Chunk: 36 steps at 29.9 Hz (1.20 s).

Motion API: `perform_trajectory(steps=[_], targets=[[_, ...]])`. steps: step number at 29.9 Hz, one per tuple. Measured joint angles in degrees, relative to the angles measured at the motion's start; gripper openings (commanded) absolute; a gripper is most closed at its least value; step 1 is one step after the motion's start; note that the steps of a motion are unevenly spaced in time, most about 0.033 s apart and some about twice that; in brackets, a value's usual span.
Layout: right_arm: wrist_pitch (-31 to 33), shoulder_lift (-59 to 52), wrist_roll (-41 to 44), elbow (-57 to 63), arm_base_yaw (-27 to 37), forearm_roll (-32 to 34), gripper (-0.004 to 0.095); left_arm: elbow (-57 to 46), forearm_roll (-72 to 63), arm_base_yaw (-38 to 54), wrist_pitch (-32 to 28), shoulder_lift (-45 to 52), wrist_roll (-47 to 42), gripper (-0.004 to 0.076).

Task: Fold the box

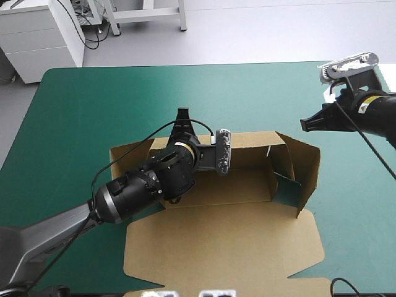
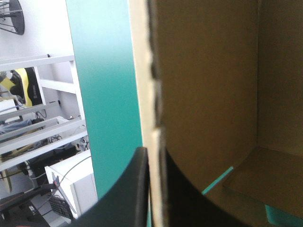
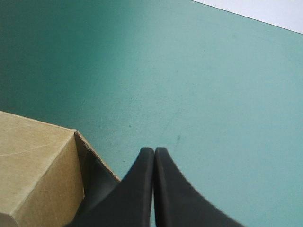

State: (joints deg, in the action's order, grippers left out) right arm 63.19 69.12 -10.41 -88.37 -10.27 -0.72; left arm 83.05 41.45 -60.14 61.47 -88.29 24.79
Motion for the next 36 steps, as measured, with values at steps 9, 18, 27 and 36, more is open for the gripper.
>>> perform_trajectory(steps=[9, 18, 27, 36], targets=[[-0.2, 0.8, 0.0, 0.0, 0.0, -0.1, -0.0019, -6.4, 6.9, 0.1, -6.4, 0.2, -3.1, -0.0008], [-2.3, 3.7, -0.1, -0.3, 0.0, -2.7, -0.0019, -13.9, 19.6, 0.7, -12.0, 0.2, -16.8, -0.0008], [0.2, 13.1, 0.3, -9.7, 0.0, -3.9, -0.0019, -14.7, 22.5, 0.7, -12.1, 0.2, -21.4, -0.0008], [6.2, 28.2, 4.1, -19.3, 0.0, -4.8, -0.0019, -14.7, 22.7, 0.7, -12.1, 0.2, -22.7, -0.0008]])
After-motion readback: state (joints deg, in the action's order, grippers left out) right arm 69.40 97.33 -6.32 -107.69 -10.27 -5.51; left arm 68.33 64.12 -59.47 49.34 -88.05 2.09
